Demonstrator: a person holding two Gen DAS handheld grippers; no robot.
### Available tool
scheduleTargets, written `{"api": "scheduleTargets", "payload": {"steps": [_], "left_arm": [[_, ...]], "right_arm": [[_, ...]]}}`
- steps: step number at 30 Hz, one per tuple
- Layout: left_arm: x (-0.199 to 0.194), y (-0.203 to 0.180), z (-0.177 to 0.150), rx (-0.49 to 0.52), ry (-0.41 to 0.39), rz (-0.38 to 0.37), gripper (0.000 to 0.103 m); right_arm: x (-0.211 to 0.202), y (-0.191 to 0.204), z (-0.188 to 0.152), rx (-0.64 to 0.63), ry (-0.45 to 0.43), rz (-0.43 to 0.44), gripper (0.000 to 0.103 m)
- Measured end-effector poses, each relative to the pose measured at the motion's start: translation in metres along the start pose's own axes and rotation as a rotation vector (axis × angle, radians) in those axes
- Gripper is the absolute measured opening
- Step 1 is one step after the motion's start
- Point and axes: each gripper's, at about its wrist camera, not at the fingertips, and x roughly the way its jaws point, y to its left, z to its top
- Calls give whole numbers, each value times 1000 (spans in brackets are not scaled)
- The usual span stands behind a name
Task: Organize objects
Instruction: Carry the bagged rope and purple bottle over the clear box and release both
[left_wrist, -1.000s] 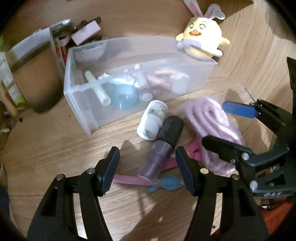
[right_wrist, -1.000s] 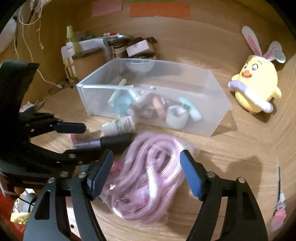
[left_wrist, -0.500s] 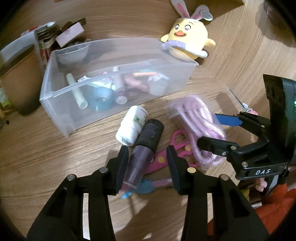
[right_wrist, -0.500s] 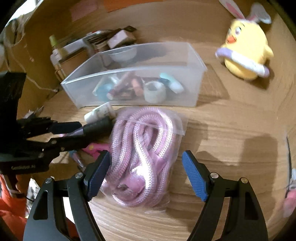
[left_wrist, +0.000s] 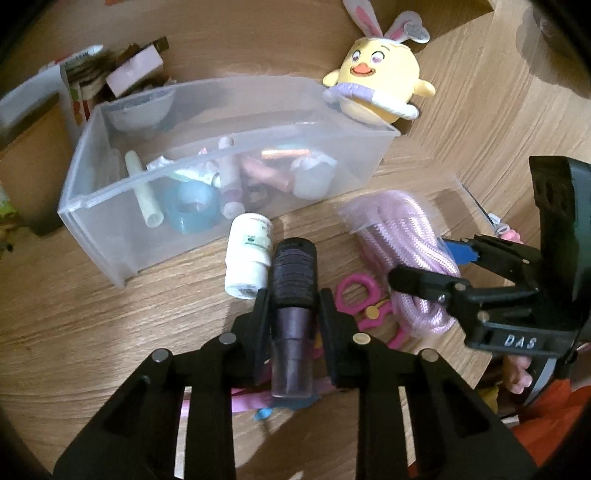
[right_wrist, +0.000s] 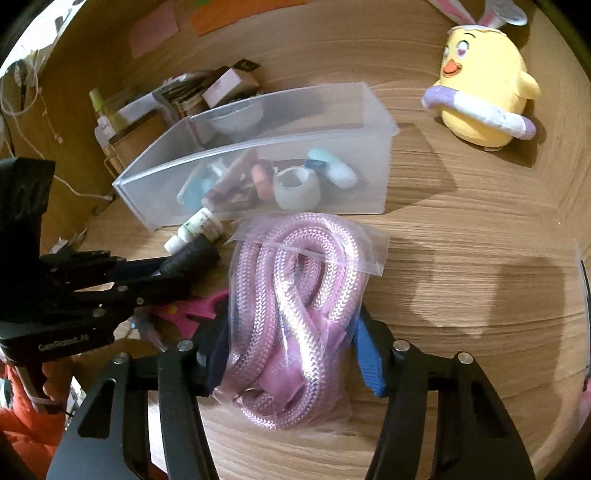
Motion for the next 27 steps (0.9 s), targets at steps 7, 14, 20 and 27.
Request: {"api": "scheduleTargets", "payload": {"steps": [7,14,20,27], "left_arm": [[-24,-5,7,5,-67,-3,25],[-56,2,25,-30,-179,-2,25],[-79,18,43,-72,-269,26,25],[-92,43,65,-121,-326,98,25]], "right_arm": [[-19,-6,11,9,-61,0,53],[-44,-2,39,-10,-175,-15,53],[-59,4,67,-40,-270,-26,53],[-61,19,105,-100,-341,-44,53]]}}
